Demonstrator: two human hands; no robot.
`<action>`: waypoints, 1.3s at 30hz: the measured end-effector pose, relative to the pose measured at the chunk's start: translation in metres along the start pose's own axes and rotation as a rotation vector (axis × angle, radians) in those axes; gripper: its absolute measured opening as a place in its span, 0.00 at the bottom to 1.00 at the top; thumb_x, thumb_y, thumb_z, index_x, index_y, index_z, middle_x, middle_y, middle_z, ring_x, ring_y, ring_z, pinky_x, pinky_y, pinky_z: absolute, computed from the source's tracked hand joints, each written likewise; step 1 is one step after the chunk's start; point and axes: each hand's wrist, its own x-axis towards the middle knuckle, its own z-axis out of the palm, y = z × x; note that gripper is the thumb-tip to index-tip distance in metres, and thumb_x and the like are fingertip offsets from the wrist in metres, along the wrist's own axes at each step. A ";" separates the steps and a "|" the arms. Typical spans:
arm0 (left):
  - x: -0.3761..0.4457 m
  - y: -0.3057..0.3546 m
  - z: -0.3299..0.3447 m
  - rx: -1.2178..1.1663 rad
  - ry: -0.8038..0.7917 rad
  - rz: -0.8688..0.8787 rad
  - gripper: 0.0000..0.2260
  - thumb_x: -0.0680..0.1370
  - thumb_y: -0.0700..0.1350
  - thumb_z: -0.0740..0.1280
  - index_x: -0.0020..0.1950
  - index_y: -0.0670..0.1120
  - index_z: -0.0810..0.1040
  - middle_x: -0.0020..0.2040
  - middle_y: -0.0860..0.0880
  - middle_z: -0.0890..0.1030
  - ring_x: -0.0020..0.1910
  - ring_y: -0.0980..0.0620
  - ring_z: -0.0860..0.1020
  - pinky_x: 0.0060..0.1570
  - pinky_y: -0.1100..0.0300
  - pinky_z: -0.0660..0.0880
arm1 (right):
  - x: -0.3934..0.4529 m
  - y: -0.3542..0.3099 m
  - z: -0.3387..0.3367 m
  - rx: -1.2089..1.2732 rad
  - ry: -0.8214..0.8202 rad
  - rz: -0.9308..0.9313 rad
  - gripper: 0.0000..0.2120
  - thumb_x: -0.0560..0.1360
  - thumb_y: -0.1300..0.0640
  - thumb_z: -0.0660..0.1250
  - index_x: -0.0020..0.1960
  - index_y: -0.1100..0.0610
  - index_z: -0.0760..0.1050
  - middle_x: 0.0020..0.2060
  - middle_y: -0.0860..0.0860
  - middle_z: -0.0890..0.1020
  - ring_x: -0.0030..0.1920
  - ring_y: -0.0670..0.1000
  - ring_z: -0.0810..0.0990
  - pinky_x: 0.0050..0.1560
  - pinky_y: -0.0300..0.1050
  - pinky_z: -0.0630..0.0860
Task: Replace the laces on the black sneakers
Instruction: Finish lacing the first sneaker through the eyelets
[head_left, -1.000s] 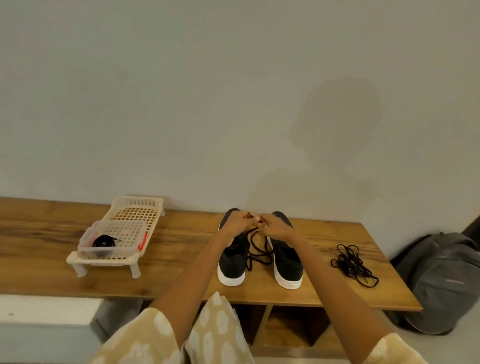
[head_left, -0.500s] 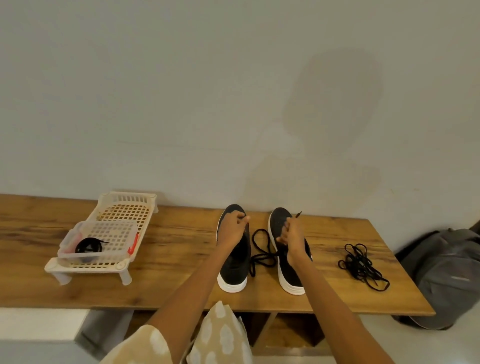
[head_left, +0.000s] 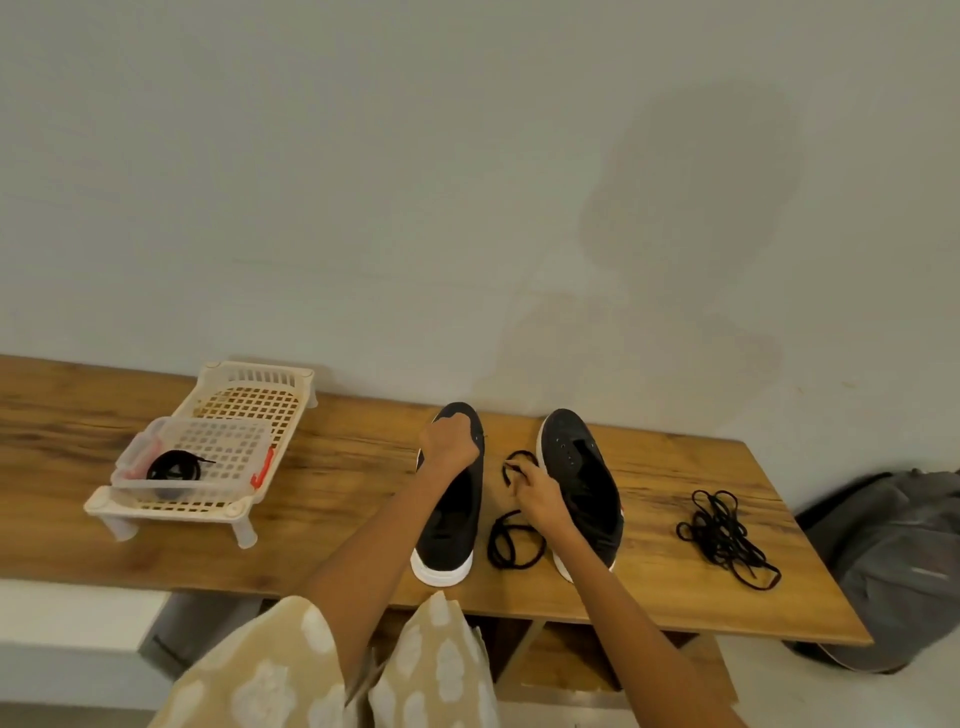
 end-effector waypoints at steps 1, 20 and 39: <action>-0.004 -0.005 -0.002 -0.018 -0.031 -0.024 0.05 0.74 0.44 0.67 0.40 0.43 0.75 0.39 0.46 0.78 0.47 0.46 0.80 0.36 0.59 0.70 | -0.001 -0.002 0.006 0.012 0.003 -0.008 0.10 0.82 0.58 0.54 0.55 0.55 0.74 0.37 0.52 0.76 0.33 0.46 0.71 0.31 0.35 0.65; -0.020 -0.056 -0.016 -0.462 -0.319 -0.124 0.12 0.77 0.48 0.67 0.36 0.45 0.73 0.28 0.50 0.70 0.26 0.54 0.65 0.27 0.63 0.62 | 0.015 -0.011 0.059 0.112 0.027 0.071 0.13 0.80 0.56 0.60 0.46 0.62 0.80 0.45 0.60 0.83 0.30 0.46 0.71 0.32 0.40 0.68; -0.019 -0.071 0.005 -0.747 -0.273 -0.127 0.09 0.80 0.38 0.61 0.56 0.44 0.79 0.37 0.49 0.77 0.26 0.56 0.68 0.24 0.66 0.62 | 0.034 -0.012 0.071 0.183 0.095 0.067 0.09 0.79 0.51 0.61 0.47 0.55 0.75 0.37 0.50 0.83 0.37 0.50 0.84 0.44 0.52 0.82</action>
